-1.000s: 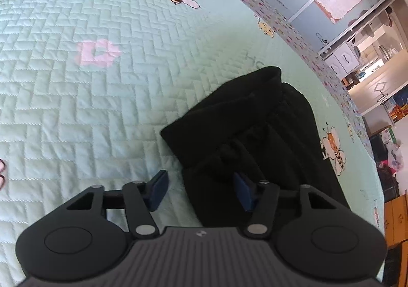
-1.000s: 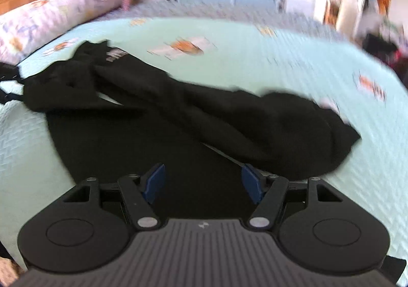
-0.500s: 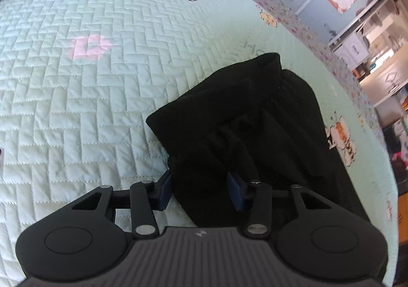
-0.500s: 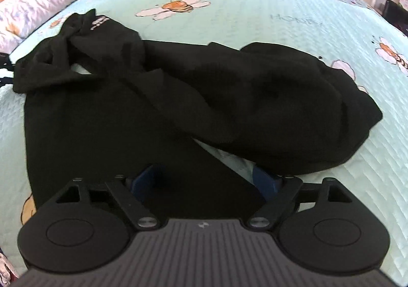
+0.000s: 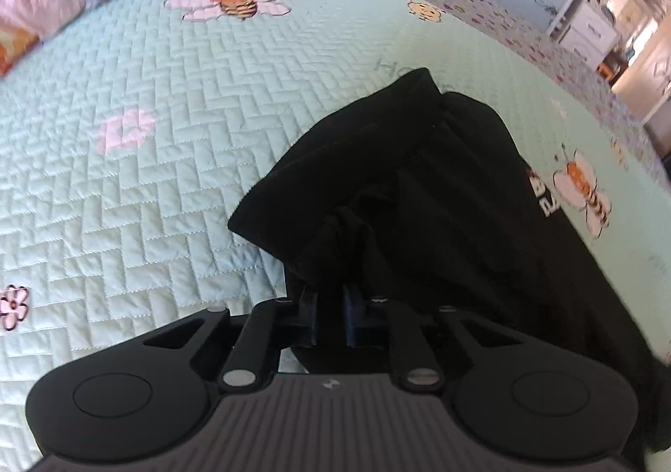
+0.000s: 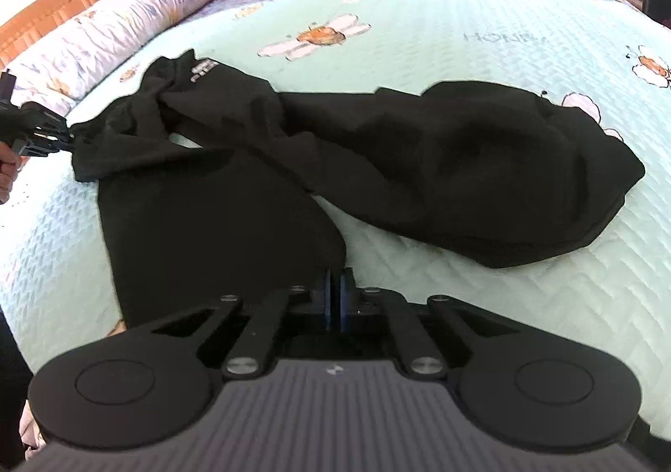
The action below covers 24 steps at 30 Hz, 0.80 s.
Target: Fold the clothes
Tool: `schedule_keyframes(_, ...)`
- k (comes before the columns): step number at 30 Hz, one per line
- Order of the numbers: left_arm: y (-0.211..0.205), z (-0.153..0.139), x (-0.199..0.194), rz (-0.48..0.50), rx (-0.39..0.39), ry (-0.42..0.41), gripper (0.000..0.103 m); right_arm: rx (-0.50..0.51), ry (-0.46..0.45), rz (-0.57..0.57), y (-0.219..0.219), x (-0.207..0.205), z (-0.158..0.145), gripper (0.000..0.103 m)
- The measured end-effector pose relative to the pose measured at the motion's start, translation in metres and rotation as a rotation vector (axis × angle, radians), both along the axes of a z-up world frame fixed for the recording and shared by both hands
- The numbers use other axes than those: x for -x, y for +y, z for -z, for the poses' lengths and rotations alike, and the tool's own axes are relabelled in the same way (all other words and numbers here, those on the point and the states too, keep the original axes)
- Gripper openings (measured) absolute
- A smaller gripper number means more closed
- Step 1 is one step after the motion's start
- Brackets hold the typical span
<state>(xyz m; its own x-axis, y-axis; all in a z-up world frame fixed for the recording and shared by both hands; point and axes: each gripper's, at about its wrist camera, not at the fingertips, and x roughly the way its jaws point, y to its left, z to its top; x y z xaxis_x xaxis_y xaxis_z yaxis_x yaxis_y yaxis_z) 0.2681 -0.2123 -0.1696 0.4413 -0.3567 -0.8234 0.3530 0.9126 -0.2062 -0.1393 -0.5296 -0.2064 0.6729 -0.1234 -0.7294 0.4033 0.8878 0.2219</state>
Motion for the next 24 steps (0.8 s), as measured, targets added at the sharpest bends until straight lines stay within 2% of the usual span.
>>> schedule_keyframes(5,-0.007,-0.01,0.017,0.026,-0.027,-0.055,0.011,0.009,-0.029,-0.019,0.021,0.006,-0.009,0.005)
schedule_keyframes(9,-0.009,-0.01,0.017,0.02,-0.051,-0.057,0.013,0.01,-0.046,-0.036,0.038,0.009,-0.015,0.005)
schedule_keyframes(12,-0.009,-0.008,0.016,0.006,-0.058,-0.048,0.024,0.01,-0.047,-0.024,0.042,0.009,-0.015,0.005)
schedule_keyframes(14,-0.008,-0.008,0.017,-0.004,-0.061,-0.043,0.039,0.001,-0.047,-0.014,0.041,0.009,-0.014,0.005)
schedule_keyframes(17,-0.006,-0.006,0.015,-0.017,-0.067,-0.034,0.047,0.003,-0.049,-0.013,0.041,0.008,-0.016,0.005)
schedule_keyframes(24,-0.007,0.006,0.01,-0.022,-0.093,-0.003,0.05,0.009,-0.021,0.005,0.041,0.003,-0.013,0.005)
